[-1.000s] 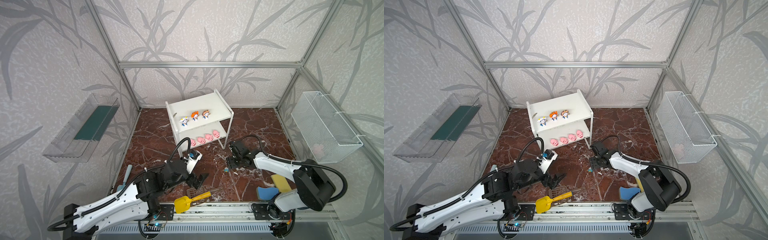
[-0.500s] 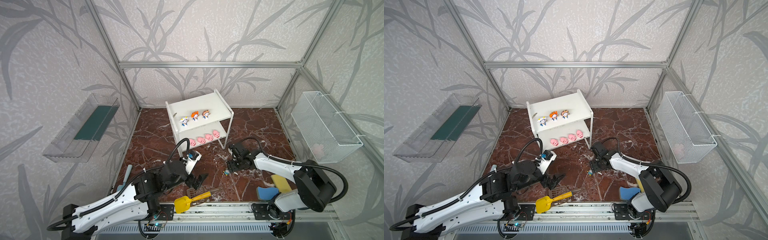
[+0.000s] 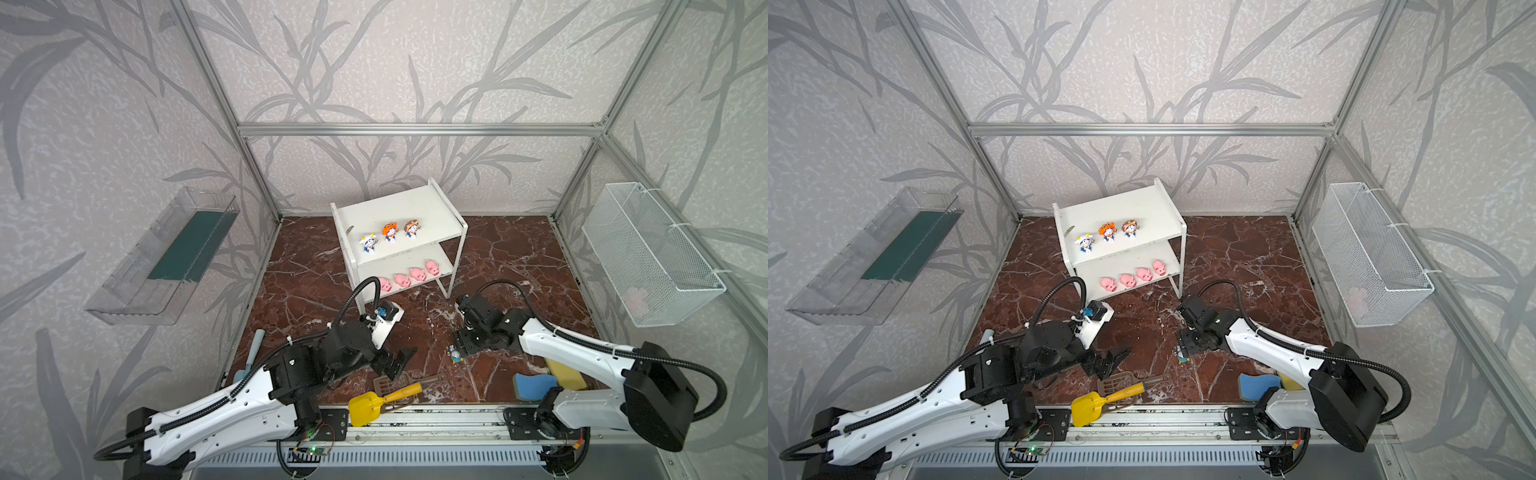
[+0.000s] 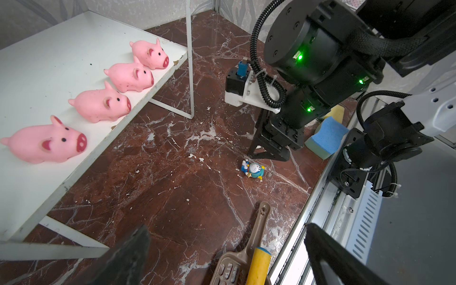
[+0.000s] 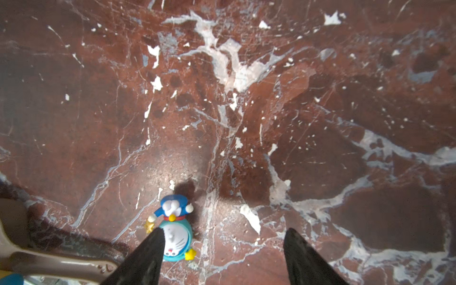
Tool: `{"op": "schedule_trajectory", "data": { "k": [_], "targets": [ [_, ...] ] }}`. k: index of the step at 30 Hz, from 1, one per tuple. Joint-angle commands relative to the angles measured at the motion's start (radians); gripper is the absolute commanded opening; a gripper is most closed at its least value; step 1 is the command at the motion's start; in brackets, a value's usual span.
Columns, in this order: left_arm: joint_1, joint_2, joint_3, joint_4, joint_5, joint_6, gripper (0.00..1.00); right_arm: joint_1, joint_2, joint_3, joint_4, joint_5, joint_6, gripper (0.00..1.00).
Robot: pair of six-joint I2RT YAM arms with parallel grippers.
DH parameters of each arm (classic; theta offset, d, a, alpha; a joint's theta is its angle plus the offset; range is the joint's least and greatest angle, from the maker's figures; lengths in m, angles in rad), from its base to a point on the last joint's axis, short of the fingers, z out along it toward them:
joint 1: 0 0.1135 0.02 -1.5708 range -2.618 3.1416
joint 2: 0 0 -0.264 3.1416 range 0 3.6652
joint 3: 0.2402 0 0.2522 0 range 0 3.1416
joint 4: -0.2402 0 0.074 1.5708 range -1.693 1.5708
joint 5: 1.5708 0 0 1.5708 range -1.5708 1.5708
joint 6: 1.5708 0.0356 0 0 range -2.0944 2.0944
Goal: Place and organize the plastic toys onto the shelf
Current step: 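Lift the teal-hooded figure with the right gripper toward the shelf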
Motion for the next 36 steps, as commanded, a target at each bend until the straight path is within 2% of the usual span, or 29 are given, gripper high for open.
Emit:
{"op": "schedule_trajectory", "data": {
  "k": [1, 13, 23, 28, 32, 36],
  "targets": [
    [-0.003, -0.015, -0.011, 0.002, -0.015, 0.008, 0.99, -0.024, 0.047, 0.042, -0.038, 0.017, -0.028, 0.77],
    [-0.008, -0.018, -0.014, 0.004, -0.018, 0.01, 0.99, -0.029, 0.167, 0.083, 0.003, -0.055, -0.106, 0.77],
    [-0.01, -0.026, -0.011, -0.001, -0.029, 0.009, 0.99, 0.039, 0.211, 0.138, 0.021, -0.214, -0.224, 0.76],
    [-0.011, -0.02, -0.012, 0.006, -0.026, 0.012, 0.99, 0.046, 0.069, 0.062, 0.003, -0.13, -0.17, 0.76],
    [-0.011, -0.014, -0.014, 0.011, -0.02, 0.014, 0.99, 0.049, -0.014, 0.012, -0.025, -0.169, -0.124, 0.76],
    [-0.01, -0.013, -0.016, 0.016, -0.017, 0.015, 0.99, 0.083, -0.054, -0.039, -0.04, -0.161, -0.08, 0.76]
  ]
}}
